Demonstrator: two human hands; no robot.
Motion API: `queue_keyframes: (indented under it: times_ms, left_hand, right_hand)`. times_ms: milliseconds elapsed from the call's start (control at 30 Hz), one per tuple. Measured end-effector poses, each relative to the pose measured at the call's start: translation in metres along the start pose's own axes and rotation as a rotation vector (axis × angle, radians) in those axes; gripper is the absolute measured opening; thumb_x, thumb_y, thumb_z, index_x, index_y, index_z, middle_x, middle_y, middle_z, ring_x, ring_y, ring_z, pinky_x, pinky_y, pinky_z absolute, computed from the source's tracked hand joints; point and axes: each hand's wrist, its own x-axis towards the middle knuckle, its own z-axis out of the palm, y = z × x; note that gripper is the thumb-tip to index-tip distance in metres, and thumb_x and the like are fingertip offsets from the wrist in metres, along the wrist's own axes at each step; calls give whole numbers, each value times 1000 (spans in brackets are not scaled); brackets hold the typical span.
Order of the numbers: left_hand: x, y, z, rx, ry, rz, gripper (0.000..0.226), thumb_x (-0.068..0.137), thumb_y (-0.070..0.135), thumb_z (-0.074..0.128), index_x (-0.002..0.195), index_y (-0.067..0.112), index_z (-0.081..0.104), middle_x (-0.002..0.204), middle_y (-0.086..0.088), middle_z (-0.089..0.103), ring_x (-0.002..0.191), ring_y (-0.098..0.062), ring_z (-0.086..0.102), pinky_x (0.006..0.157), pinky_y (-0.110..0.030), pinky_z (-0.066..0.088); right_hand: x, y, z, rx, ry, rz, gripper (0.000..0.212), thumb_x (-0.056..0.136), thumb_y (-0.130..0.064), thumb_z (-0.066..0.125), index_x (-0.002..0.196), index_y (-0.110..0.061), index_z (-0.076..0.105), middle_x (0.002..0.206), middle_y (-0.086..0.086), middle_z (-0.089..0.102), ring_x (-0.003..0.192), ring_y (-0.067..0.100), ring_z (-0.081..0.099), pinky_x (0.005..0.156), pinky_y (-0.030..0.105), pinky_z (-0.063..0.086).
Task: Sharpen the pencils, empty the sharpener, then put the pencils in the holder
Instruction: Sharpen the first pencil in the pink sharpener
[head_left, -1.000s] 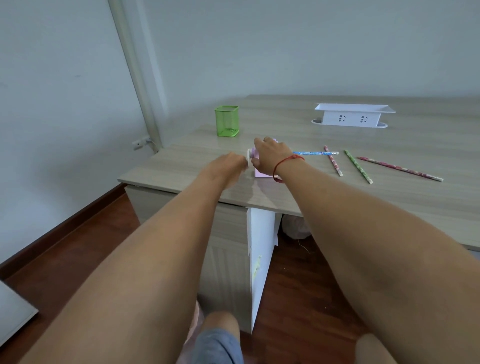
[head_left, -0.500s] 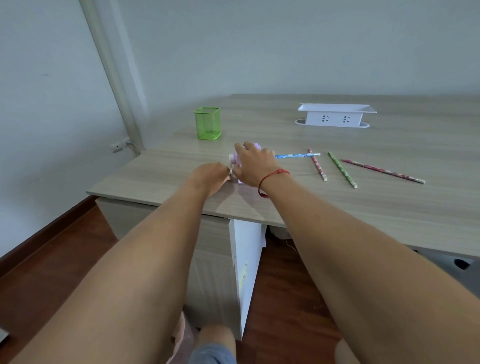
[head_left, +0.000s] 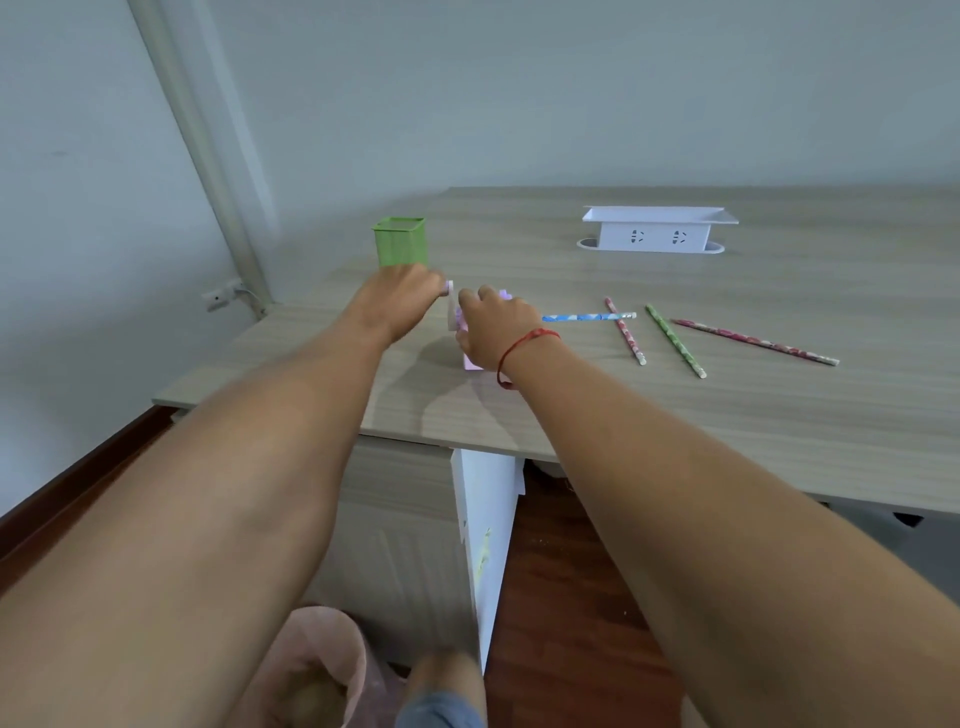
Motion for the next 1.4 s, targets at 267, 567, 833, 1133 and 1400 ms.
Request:
queue_keyframes:
  times_ms: [267,567,833,1133,1400]
  left_hand:
    - [-25,15,-16,-99,52,-64,24,99,16,39,95,5,59,88,-21,62,80,-39,61,56,-35,31]
    - [-55,34,-17,-216,37,-127,21,99,14,41,99,2,58,93,-25,64,84,-44,60,65,-45,43]
    - [-62,43,-16,-218,-117,-81,25,99,13,37,99,0,58,87,-24,61,80,-44,56,67,-41,43]
    - [-55,42,11,-241,-249,-102,29,99,15,38,105,-4,60,104,-24,65,97,-39,61,76,-38,44]
    - [-44,41,32,-163,-254,-109,31,101,20,38,107,-1,60,111,-22,63,104,-38,59,79,-38,43]
  right_hand:
    - [7,3,1,28,-29,-29,39,99,-31,42,131,-10,46,132,14,50,119,38,53,99,47,45]
    - [10,7,0,30,-41,-66,39,98,-33,40,129,-10,46,132,16,50,122,37,51,100,47,45]
    - [11,9,2,42,-36,-83,40,96,-34,42,128,-9,46,132,16,50,122,37,51,99,46,45]
    - [8,13,5,16,33,-158,41,97,-29,40,131,-5,44,132,18,50,119,36,52,95,41,43]
    - [11,13,17,39,75,-149,44,91,-29,45,130,-8,46,130,12,50,116,38,53,94,44,43]
